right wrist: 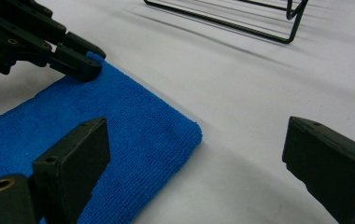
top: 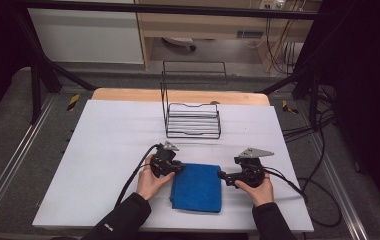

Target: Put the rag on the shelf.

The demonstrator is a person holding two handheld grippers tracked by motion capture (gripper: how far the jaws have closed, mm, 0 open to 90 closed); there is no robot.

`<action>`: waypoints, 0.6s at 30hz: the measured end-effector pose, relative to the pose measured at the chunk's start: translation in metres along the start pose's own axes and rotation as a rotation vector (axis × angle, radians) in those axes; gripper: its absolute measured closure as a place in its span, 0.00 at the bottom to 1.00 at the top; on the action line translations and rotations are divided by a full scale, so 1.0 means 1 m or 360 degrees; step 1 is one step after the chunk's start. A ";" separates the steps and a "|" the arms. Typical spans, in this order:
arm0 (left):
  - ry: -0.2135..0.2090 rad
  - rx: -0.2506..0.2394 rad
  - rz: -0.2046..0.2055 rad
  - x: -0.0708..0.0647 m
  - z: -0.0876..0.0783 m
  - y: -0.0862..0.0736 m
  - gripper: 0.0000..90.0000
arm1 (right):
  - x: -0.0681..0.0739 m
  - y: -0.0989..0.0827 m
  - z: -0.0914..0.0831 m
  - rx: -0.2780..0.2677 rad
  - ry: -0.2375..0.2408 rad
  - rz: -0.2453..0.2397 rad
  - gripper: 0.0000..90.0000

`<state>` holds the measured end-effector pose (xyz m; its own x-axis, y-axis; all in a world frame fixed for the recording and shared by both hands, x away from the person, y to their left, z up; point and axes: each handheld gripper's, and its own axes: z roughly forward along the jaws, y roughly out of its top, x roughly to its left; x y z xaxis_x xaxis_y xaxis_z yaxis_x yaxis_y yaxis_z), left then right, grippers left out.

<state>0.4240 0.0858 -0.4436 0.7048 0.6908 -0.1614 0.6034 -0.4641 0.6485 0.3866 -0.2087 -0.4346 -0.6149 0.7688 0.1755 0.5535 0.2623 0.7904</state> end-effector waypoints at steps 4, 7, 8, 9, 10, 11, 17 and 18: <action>0.0023 -0.0005 0.0046 -0.007 0.000 -0.001 0.89 | 0.000 0.001 0.002 -0.0011 -0.0023 0.0025 0.08; 0.0024 -0.0004 0.0049 -0.008 0.000 -0.001 0.91 | -0.001 0.003 0.005 -0.0012 -0.0039 0.0034 0.07; 0.0024 -0.0007 0.0047 -0.008 0.000 -0.002 0.91 | 0.000 0.003 0.007 0.0007 -0.0056 0.0040 0.07; 0.0024 -0.0009 0.0042 -0.008 0.000 -0.002 0.91 | 0.000 0.003 0.007 0.0007 -0.0056 0.0040 0.07; 0.0024 -0.0010 0.0038 -0.008 0.000 -0.002 0.91 | 0.000 0.004 0.009 0.0019 -0.0071 0.0040 0.07; 0.0024 -0.0012 0.0038 -0.008 0.000 -0.002 0.92 | 0.001 0.005 0.013 0.0031 -0.0078 0.0040 0.09; 0.0011 -0.0027 0.0028 -0.006 0.001 -0.004 0.92 | 0.003 0.005 0.027 0.0073 -0.0046 0.0058 0.26; 0.0013 -0.0032 0.0035 -0.006 0.001 -0.004 0.92 | 0.003 0.005 0.027 0.0073 -0.0046 0.0058 0.26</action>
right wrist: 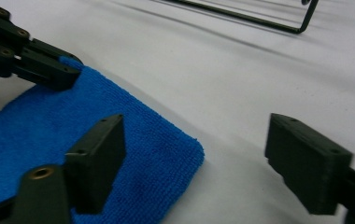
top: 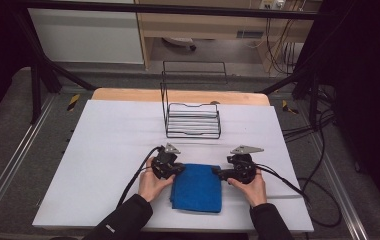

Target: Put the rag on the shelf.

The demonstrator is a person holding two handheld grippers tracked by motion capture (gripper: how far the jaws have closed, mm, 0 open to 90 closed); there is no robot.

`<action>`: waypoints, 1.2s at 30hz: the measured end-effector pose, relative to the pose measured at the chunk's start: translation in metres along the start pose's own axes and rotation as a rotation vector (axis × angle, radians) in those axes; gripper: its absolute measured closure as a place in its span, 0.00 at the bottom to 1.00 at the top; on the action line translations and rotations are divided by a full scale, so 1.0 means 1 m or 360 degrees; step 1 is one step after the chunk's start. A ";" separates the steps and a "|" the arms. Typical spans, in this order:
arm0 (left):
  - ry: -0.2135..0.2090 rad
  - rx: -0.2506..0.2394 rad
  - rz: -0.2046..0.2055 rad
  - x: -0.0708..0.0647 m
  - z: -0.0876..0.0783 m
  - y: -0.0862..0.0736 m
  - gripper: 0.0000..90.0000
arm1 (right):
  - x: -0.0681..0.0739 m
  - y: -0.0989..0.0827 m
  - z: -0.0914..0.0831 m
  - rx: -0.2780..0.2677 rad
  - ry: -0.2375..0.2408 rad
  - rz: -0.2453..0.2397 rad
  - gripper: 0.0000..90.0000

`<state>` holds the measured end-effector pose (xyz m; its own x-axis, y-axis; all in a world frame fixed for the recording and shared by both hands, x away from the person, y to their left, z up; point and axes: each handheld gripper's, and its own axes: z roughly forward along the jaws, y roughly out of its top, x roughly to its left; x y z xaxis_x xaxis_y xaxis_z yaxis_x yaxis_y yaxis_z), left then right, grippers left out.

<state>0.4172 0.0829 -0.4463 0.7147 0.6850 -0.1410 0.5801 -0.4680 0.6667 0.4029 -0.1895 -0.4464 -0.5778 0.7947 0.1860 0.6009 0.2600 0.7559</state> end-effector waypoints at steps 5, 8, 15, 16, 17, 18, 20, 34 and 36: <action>-0.0010 -0.0002 -0.0004 0.000 0.000 0.000 0.91 | 0.000 -0.003 0.006 0.0081 -0.0035 -0.0014 0.42; -0.0017 0.0001 0.0002 0.001 0.000 0.000 0.91 | 0.000 -0.003 0.007 0.0086 -0.0028 -0.0012 0.46; -0.0014 -0.0004 0.0020 0.001 0.000 -0.001 0.91 | 0.002 -0.004 0.007 0.0098 0.0012 0.0016 0.61; -0.0013 -0.0004 0.0021 0.001 0.000 -0.001 0.91 | 0.003 -0.005 0.007 0.0098 0.0015 0.0021 0.64; -0.0014 -0.0002 0.0027 0.001 0.000 -0.001 0.91 | 0.003 -0.005 0.007 0.0104 0.0029 0.0035 0.69; -0.0015 -0.0004 0.0028 0.001 0.000 -0.001 0.91 | 0.003 -0.005 0.007 0.0104 0.0029 0.0035 0.69; -0.0018 -0.0015 0.0014 0.001 0.000 -0.001 0.91 | 0.004 -0.005 0.006 0.0117 0.0048 0.0067 0.74; -0.0096 -0.0062 -0.0054 0.007 -0.012 -0.003 0.93 | 0.005 0.002 -0.005 0.0079 0.0146 0.0133 0.93; -0.0099 -0.0092 -0.0048 0.007 -0.019 -0.004 0.93 | 0.008 0.004 -0.009 0.0036 0.0169 0.0121 0.93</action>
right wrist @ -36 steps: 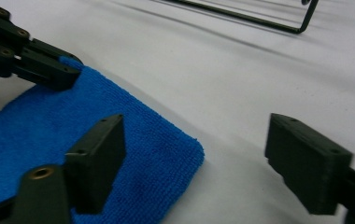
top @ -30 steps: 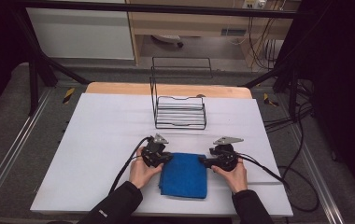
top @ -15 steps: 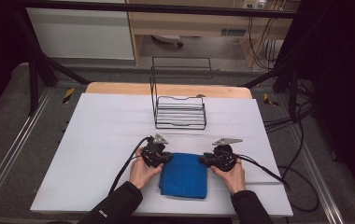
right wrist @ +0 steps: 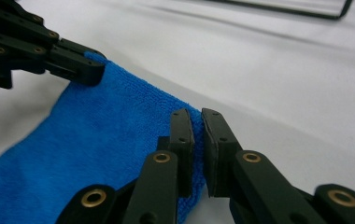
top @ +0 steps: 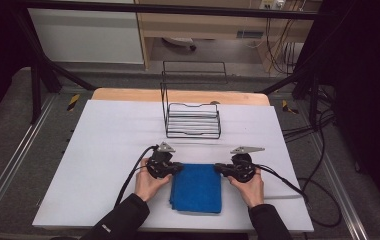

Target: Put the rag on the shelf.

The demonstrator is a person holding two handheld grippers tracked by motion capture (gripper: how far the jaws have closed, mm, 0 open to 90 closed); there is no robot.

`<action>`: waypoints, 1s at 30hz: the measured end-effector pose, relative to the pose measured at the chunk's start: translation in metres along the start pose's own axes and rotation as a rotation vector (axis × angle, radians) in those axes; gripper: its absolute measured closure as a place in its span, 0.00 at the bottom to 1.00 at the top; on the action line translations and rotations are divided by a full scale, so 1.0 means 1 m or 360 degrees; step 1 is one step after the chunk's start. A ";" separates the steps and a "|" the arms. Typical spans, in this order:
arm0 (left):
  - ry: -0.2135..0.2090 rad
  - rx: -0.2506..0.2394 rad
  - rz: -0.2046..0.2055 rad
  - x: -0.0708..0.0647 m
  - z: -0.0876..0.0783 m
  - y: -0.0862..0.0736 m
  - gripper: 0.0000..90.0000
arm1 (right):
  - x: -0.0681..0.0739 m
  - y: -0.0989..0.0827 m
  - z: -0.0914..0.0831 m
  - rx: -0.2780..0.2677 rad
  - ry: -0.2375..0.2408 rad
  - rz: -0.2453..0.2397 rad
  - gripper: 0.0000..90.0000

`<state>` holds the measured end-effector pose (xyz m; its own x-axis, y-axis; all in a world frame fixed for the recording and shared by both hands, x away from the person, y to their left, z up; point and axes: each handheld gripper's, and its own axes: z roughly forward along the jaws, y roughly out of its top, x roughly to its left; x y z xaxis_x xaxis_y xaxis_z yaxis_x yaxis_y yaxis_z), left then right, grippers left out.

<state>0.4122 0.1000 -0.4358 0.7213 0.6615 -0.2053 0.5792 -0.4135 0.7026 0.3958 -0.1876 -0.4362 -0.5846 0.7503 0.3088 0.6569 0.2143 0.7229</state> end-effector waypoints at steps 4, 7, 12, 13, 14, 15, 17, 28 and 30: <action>-0.0011 -0.0079 -0.0003 -0.004 -0.014 -0.001 0.93 | 0.008 0.004 -0.008 -0.0079 0.0018 -0.0059 0.93; 0.0000 -0.0130 0.0024 -0.007 -0.023 -0.002 0.93 | 0.013 0.006 -0.012 -0.0119 0.0025 -0.0089 0.93; -0.0005 -0.0186 0.0061 -0.015 -0.033 -0.001 0.93 | 0.015 0.007 -0.019 -0.0162 0.0029 -0.0139 0.93; -0.0004 -0.0198 0.0072 -0.016 -0.035 0.000 0.93 | 0.015 0.008 -0.021 -0.0168 0.0037 -0.0141 0.93; -0.0002 -0.0209 0.0084 -0.018 -0.037 0.001 0.93 | 0.015 0.008 -0.023 -0.0180 0.0039 -0.0148 0.93; 0.0000 -0.0215 0.0089 -0.019 -0.038 0.001 0.93 | 0.015 0.009 -0.025 -0.0191 0.0044 -0.0147 0.93; 0.0000 -0.0235 0.0092 -0.021 -0.042 0.003 0.93 | 0.016 0.009 -0.028 -0.0206 0.0044 -0.0162 0.93; 0.0037 -0.0336 0.0095 -0.026 -0.058 0.009 0.93 | 0.025 0.017 -0.041 -0.0321 0.0056 -0.0251 0.93; 0.0043 -0.0350 0.0101 -0.027 -0.060 0.010 0.93 | 0.027 0.018 -0.043 -0.0344 0.0053 -0.0261 0.94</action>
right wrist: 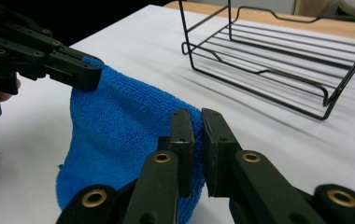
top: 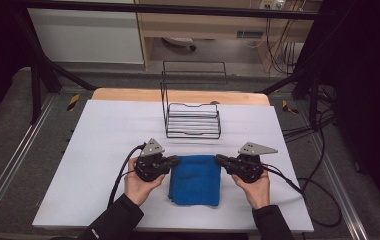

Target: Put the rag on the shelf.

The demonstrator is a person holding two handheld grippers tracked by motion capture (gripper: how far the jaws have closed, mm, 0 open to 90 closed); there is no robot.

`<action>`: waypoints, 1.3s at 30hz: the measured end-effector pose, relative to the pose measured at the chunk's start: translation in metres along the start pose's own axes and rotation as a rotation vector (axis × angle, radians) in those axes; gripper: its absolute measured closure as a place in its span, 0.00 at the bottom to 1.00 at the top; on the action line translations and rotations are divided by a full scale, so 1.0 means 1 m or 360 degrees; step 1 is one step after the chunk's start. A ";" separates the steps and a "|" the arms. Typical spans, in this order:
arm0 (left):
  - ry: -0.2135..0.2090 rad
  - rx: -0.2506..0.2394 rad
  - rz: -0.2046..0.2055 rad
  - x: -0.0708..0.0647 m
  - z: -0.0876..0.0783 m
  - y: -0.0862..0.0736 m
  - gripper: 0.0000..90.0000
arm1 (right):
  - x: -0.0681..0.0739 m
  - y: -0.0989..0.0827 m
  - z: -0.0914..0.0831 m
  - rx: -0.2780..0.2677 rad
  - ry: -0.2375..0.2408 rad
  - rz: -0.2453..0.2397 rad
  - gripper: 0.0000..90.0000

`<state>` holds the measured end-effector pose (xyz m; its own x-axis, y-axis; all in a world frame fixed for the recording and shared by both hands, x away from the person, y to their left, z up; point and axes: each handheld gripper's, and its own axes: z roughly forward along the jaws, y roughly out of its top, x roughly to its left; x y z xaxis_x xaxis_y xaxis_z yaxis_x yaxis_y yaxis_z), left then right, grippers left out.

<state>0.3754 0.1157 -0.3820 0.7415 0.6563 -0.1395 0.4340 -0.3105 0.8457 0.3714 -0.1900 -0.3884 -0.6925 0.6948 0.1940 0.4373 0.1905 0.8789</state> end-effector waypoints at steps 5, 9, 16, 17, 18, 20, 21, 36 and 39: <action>0.0008 -0.0055 -0.0013 -0.001 -0.006 0.004 0.93 | 0.005 0.006 -0.006 -0.0051 -0.0001 -0.0031 0.94; 0.0016 -0.0086 -0.0008 -0.002 -0.010 0.009 0.93 | 0.010 0.011 -0.010 -0.0086 -0.0018 -0.0074 0.94; 0.0030 -0.0139 0.0014 -0.004 -0.015 0.020 0.93 | 0.014 0.022 -0.017 -0.0151 -0.0051 -0.0115 0.94; 0.0031 -0.0149 0.0017 -0.004 -0.015 0.021 0.93 | 0.014 0.022 -0.017 -0.0151 -0.0051 -0.0115 0.94; 0.0034 -0.0158 0.0024 -0.005 -0.016 0.023 0.93 | 0.014 0.023 -0.018 -0.0158 -0.0055 -0.0120 0.94; 0.0039 -0.0182 0.0031 -0.005 -0.018 0.026 0.93 | 0.015 0.026 -0.020 -0.0176 -0.0062 -0.0134 0.94; 0.0039 -0.0193 0.0030 -0.005 -0.019 0.028 0.93 | 0.015 0.027 -0.021 -0.0183 -0.0065 -0.0137 0.94; 0.0091 -0.0292 0.0053 -0.003 -0.023 0.049 0.93 | 0.016 0.052 -0.026 -0.0285 -0.0132 -0.0188 0.94; 0.0091 -0.0317 0.0050 -0.002 -0.023 0.054 0.93 | 0.016 0.057 -0.026 -0.0310 -0.0152 -0.0196 0.94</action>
<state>0.3852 0.1137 -0.3242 0.7205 0.6881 -0.0866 0.2969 -0.1932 0.9352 0.3705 -0.1864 -0.3244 -0.6725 0.7387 0.0466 0.2279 0.1467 0.9626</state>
